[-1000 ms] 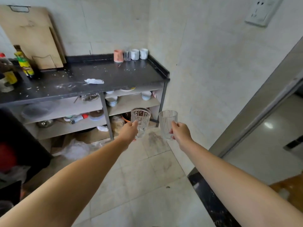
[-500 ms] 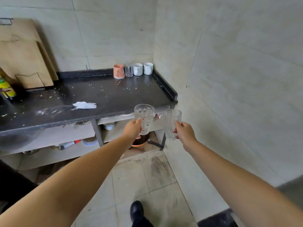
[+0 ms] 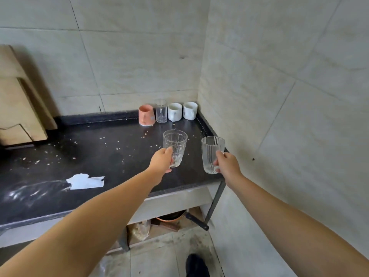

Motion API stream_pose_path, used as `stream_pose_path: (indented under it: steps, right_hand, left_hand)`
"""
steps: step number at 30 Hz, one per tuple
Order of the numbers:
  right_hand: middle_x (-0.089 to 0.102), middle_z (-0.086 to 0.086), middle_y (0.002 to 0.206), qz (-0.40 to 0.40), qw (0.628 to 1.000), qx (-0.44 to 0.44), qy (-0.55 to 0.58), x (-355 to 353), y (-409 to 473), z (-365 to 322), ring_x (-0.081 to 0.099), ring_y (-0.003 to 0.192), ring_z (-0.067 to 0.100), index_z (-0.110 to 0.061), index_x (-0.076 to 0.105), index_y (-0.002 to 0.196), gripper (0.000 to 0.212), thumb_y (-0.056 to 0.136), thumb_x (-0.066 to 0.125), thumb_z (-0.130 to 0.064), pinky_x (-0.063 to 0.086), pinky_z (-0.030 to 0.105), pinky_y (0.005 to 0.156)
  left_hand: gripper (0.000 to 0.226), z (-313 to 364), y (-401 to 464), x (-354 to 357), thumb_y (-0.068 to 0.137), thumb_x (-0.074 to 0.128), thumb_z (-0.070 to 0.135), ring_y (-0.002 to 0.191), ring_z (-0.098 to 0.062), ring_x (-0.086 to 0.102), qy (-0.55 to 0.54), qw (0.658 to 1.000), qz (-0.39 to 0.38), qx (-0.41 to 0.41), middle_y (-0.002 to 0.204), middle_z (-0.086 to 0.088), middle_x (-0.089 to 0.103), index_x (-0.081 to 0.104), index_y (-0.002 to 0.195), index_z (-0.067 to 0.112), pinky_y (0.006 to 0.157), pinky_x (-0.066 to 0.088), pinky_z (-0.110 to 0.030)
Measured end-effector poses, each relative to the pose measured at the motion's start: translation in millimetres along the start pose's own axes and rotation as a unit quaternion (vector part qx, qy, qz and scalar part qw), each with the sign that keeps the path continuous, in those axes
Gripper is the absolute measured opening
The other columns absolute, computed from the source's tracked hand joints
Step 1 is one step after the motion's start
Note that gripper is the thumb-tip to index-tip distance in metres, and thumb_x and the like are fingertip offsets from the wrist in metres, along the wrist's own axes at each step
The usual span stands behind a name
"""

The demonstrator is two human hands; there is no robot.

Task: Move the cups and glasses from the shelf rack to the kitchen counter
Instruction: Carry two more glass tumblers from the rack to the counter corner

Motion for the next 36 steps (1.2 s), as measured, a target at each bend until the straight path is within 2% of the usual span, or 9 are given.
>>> stream_pose_path:
  steps: [3,5,7,12,16,20,23,27,36]
  right_hand:
    - [0.051,0.003,0.065,-0.013,1.0,-0.003,0.007,19.3,65.9,-11.3,0.05,0.066,0.02,-0.012,0.051,0.063,0.038,0.096,0.041,-0.028,0.044,0.037,0.072]
    - [0.051,0.003,0.066,-0.023,1.0,-0.008,0.003,31.8,113.7,-16.1,0.051,0.068,0.021,-0.013,0.051,0.063,0.038,0.096,0.041,-0.028,0.044,0.037,0.072]
    - [0.052,0.003,0.068,-0.032,0.999,-0.002,-0.022,42.3,155.5,-20.9,0.053,0.072,0.021,-0.014,0.051,0.064,0.038,0.097,0.04,-0.029,0.044,0.035,0.073]
    - [0.059,0.008,0.083,-0.046,0.997,0.0,-0.058,72.1,254.0,-31.0,0.056,0.079,0.022,-0.011,0.054,0.076,0.034,0.099,0.036,-0.029,0.039,0.024,0.059]
    - [0.059,0.014,0.083,-0.041,0.998,0.02,-0.046,99.4,310.4,-26.3,0.064,0.092,0.037,-0.005,0.055,0.078,0.037,0.099,0.036,-0.029,0.04,0.031,0.068]
    - [0.058,0.02,0.079,-0.03,0.999,0.04,-0.016,122.0,346.0,-19.4,0.062,0.093,0.04,-0.005,0.052,0.074,0.037,0.098,0.037,-0.029,0.036,0.028,0.06]
    - [0.053,0.006,0.068,-0.022,0.999,0.04,-0.009,134.4,361.8,-16.0,0.057,0.077,0.032,-0.012,0.044,0.062,0.04,0.099,0.037,-0.027,0.039,0.028,0.061]
    - [0.056,0.008,0.073,-0.01,0.999,0.05,0.011,145.4,373.3,-10.0,0.062,0.09,0.04,-0.008,0.048,0.069,0.037,0.099,0.038,-0.027,0.04,0.028,0.062]
    - [0.063,0.01,0.082,-0.001,0.997,0.057,0.047,153.2,382.1,0.0,0.064,0.093,0.033,-0.012,0.055,0.071,0.036,0.099,0.038,-0.026,0.04,0.019,0.061]
  left_hand:
    - [0.042,10.6,58.4,10.3,0.1,0.035,0.03,0.076,-0.016,0.048,-0.016,1.0,0.008,-0.026,0.089,-0.012,0.053,0.056,0.114,-0.003,0.085,0.05,-0.038]
    - [0.033,17.4,100.4,19.9,0.1,0.035,0.03,0.068,-0.013,0.046,-0.028,0.999,0.017,-0.038,0.079,-0.005,0.05,0.055,0.087,0.006,0.086,0.049,-0.038]
    - [0.033,22.6,133.8,29.0,0.1,0.035,0.028,0.067,-0.013,0.045,-0.044,0.997,0.023,-0.057,0.072,-0.002,0.048,0.047,0.074,0.015,0.088,0.047,-0.037]
    - [0.028,32.0,225.4,53.1,0.1,0.034,0.025,0.086,-0.018,0.051,-0.089,0.99,0.032,-0.102,0.084,-0.003,0.052,0.049,0.078,0.017,0.094,0.045,-0.038]
    - [0.024,31.7,284.1,69.5,0.098,0.036,0.022,0.085,-0.014,0.051,-0.134,0.982,0.03,-0.131,0.086,-0.002,0.053,0.051,0.081,0.016,0.094,0.044,-0.036]
    - [0.023,28.1,327.5,79.5,0.092,0.04,0.015,0.087,-0.015,0.051,-0.167,0.976,0.023,-0.141,0.084,-0.002,0.053,0.049,0.071,0.015,0.096,0.042,-0.035]
    - [0.024,21.2,346.8,86.2,0.093,0.041,0.015,0.091,-0.016,0.051,-0.186,0.972,0.021,-0.139,0.087,-0.003,0.054,0.05,0.071,0.014,0.1,0.04,-0.035]
    - [0.021,10.8,363.5,91.7,0.092,0.042,0.013,0.095,-0.014,0.054,-0.21,0.968,0.013,-0.135,0.09,-0.002,0.056,0.051,0.073,0.013,0.104,0.039,-0.034]
    - [0.02,2.9,382.8,96.1,0.093,0.042,0.017,0.114,-0.016,0.055,-0.185,0.975,-0.035,-0.121,0.106,-0.006,0.06,0.056,0.079,0.013,0.105,0.036,-0.031]
Point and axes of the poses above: each hand's wrist, its own y-axis towards the middle knuckle, its own x-axis out of the palm, z = x × y, the point moved 1 cm from there along y, towards the middle knuckle
